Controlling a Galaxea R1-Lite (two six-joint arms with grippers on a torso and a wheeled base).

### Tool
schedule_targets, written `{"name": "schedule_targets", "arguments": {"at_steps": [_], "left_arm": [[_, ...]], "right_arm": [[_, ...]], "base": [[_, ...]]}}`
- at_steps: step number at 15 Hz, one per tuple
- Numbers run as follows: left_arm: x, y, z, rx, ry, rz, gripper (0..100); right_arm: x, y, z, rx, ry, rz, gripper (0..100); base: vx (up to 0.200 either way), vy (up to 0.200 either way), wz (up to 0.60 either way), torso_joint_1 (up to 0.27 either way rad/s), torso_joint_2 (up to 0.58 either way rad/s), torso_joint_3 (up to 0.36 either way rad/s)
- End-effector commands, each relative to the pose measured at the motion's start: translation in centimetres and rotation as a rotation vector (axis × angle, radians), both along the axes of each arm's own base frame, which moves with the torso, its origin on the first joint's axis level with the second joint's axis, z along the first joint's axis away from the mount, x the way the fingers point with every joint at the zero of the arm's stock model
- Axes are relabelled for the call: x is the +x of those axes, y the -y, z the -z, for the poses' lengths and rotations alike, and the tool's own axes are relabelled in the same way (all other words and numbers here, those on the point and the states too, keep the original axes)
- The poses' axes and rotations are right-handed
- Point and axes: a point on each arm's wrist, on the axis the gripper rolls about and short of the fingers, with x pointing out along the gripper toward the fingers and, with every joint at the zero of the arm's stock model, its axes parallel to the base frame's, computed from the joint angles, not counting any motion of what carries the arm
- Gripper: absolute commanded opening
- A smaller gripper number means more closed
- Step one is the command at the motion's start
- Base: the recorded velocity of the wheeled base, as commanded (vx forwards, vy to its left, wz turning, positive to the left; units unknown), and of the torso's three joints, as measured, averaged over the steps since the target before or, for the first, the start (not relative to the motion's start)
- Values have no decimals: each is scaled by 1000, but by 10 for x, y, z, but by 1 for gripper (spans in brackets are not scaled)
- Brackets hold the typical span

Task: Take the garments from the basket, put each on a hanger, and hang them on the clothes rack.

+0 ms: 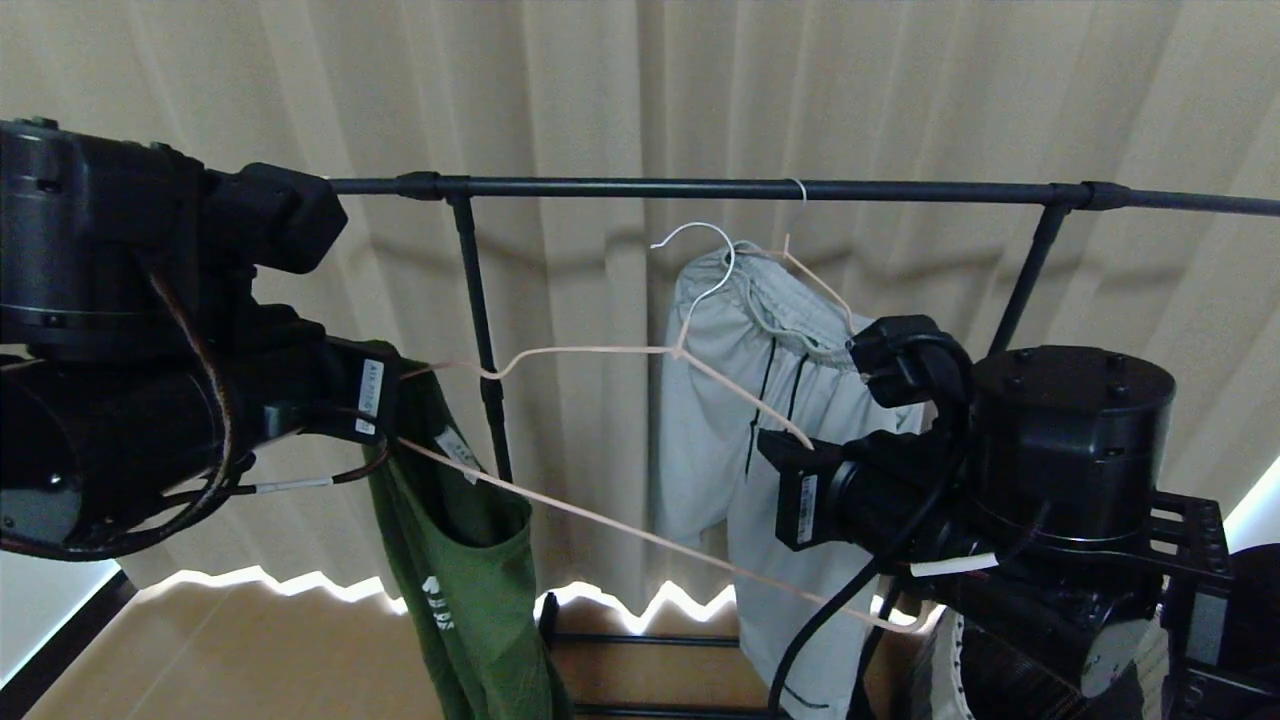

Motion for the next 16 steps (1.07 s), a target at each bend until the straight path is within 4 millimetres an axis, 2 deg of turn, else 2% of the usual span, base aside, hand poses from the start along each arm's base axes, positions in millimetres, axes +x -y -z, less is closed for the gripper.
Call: {"name": "schedule_targets", "arguments": {"at_steps": [1, 5, 10, 13, 16], "left_arm": [[-1, 10, 3, -29, -13, 42, 0], [4, 22, -6, -155, 8, 79, 0], [7, 32, -19, -252, 51, 88, 0], [-3, 35, -23, -291, 33, 215, 0], [-8, 42, -23, -293, 5, 354, 0]], "right_arm": [[-1, -3, 3, -5, -8, -13, 0], [-12, -15, 3, -7, -6, -72, 0], [-1, -30, 18, -67, 68, -101, 0], [5, -36, 24, -73, 89, -106, 0], [6, -38, 22, -73, 115, -113, 0]], "base": [[0, 0, 0, 0, 0, 0], [0, 0, 0, 0, 0, 0], [0, 0, 0, 0, 0, 0], [0, 0, 0, 0, 0, 0], [0, 0, 0, 0, 0, 0]]}}
